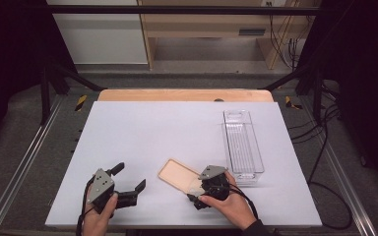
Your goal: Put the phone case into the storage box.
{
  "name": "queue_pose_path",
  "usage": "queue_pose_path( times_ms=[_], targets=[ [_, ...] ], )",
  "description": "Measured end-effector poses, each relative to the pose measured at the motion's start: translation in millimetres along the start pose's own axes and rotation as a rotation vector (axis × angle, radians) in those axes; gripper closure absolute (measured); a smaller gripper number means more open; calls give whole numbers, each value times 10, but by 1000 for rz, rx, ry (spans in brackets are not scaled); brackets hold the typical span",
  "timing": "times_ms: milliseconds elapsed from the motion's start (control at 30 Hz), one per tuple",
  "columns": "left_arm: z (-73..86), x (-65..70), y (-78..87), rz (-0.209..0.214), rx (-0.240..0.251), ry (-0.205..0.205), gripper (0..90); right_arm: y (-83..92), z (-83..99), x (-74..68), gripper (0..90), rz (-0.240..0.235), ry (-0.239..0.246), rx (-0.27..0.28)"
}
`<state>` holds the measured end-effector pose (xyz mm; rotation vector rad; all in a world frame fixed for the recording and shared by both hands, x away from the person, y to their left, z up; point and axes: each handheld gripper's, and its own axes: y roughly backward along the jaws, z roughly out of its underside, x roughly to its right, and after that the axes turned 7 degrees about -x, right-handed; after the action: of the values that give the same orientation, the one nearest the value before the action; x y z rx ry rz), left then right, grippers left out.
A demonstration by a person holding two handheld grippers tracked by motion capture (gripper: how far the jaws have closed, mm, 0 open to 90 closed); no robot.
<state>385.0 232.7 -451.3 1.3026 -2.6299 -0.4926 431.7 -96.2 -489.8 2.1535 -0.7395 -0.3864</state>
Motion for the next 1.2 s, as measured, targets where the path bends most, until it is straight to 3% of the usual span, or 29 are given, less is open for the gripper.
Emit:
queue_pose_path(
  times_ms=[267,667,833,1200],
  targets=[
    [-8,7,6,2,9,-7,57,-32,9,-18,29,11,28,-7],
    [-18,25,4,7,19,-21,58,2,16,2,105,13,35,-6],
    [-17,29,-5,4,14,-36,57,33,-10,-11,120,1,13,-13],
    [-24,77,-50,-7,-8,-92,57,139,-117,-17,129,2,14,-11]
  ],
)
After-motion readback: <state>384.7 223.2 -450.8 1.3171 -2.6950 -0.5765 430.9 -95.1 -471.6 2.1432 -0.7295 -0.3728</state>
